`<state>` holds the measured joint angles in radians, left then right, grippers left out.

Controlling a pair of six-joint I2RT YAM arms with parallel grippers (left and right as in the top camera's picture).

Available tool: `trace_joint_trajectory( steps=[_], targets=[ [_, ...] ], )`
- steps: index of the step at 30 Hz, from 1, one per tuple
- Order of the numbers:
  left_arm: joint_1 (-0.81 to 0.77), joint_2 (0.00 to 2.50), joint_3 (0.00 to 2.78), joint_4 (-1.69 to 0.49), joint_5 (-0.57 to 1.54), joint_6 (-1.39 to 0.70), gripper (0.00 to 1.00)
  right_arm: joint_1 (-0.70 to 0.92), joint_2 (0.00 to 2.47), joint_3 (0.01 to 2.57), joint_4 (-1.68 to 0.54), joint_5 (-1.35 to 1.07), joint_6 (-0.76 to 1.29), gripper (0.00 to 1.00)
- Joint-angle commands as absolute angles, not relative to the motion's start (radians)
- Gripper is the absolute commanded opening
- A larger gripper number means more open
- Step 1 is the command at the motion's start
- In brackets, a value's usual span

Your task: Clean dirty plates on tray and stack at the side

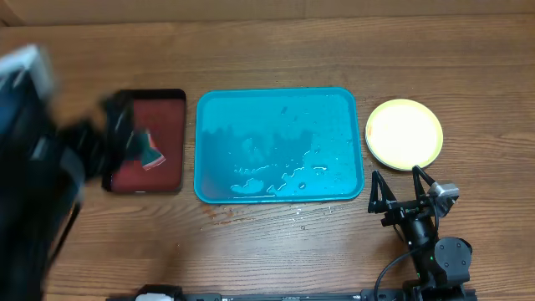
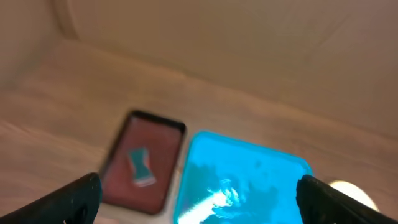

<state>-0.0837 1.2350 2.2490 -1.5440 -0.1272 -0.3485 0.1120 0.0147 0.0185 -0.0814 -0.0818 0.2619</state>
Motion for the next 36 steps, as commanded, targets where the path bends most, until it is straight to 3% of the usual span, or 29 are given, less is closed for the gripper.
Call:
trace_joint_trajectory(
  steps=[1,8,14,20,24,36],
  targets=[
    [-0.057,1.138,2.046,-1.457,-0.165,-0.130,1.00,0.110,0.003,0.008,-0.076,-0.090,0.265,1.00],
    [0.015,0.796,1.427,-1.008,0.142,0.300,1.00,0.110,0.003,0.008,-0.076,-0.090,0.265,1.00],
    [0.033,0.516,0.879,-0.547,0.208,0.299,1.00,0.110,0.003,0.008,-0.076,-0.090,0.265,1.00],
    [0.035,0.282,0.466,-0.217,0.202,0.299,1.00,0.110,0.003,0.008,-0.076,-0.090,0.265,1.00],
    [0.048,0.161,0.284,-0.106,0.199,0.299,1.00,0.110,0.003,0.008,-0.076,-0.090,0.265,1.00],
    [0.052,0.008,0.016,-0.080,0.104,0.298,1.00,0.110,0.003,0.008,-0.076,-0.090,0.265,1.00]
  ],
)
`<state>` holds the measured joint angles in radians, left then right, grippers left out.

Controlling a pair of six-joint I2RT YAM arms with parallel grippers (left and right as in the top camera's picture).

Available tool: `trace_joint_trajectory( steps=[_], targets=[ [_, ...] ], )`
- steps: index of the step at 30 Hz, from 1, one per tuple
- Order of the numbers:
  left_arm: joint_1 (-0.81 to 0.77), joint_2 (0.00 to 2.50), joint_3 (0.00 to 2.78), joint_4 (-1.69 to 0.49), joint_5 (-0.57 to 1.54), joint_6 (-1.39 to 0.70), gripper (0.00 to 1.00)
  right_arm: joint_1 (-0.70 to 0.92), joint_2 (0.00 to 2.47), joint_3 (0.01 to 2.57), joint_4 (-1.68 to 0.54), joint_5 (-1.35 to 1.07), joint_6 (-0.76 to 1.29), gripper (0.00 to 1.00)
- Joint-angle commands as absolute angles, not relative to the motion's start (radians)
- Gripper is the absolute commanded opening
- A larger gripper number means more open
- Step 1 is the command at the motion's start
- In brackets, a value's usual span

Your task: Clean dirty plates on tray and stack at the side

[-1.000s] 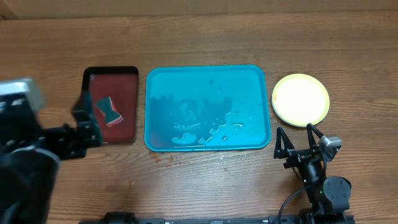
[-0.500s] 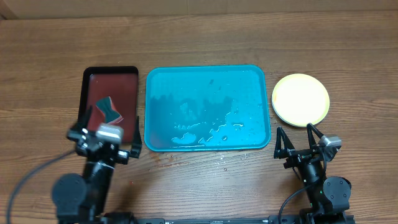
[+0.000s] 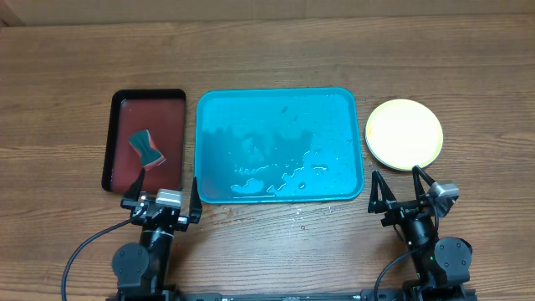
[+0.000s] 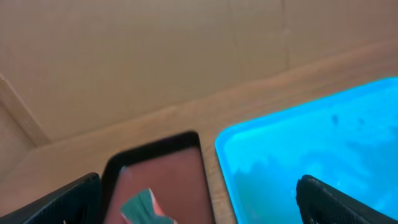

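A wet blue tray (image 3: 279,145) lies in the middle of the table with only water drops on it. A pale yellow plate (image 3: 404,133) sits on the table to its right. A green and red sponge (image 3: 146,148) rests in the dark red tray (image 3: 147,140) at the left; the sponge (image 4: 144,208) also shows in the left wrist view. My left gripper (image 3: 161,197) stands open near the front edge, below the dark tray, with nothing between its fingers. My right gripper (image 3: 403,194) stands open just in front of the plate, holding nothing.
The wooden table's far edge meets a cardboard wall (image 4: 155,56). Water drops (image 3: 301,211) lie on the wood in front of the blue tray.
My left arm was raised over the left edge of the table, blurred and close to the overhead camera; now it is down at the front edge below the dark tray. The right arm has not moved.
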<state>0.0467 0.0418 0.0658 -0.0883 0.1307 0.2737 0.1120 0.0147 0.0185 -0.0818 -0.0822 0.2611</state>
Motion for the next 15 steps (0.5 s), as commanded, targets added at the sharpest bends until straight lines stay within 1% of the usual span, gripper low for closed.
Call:
trace_joint_trajectory(
  steps=[1,15],
  targets=[
    [0.052,0.002,0.005,-0.070,0.100,0.280,1.00,0.110,0.003,0.008,-0.076,-0.090,0.265,1.00],
    [0.052,0.005,0.005,-0.070,0.097,0.262,1.00,0.110,0.003,0.008,-0.076,-0.090,0.265,1.00]
  ],
)
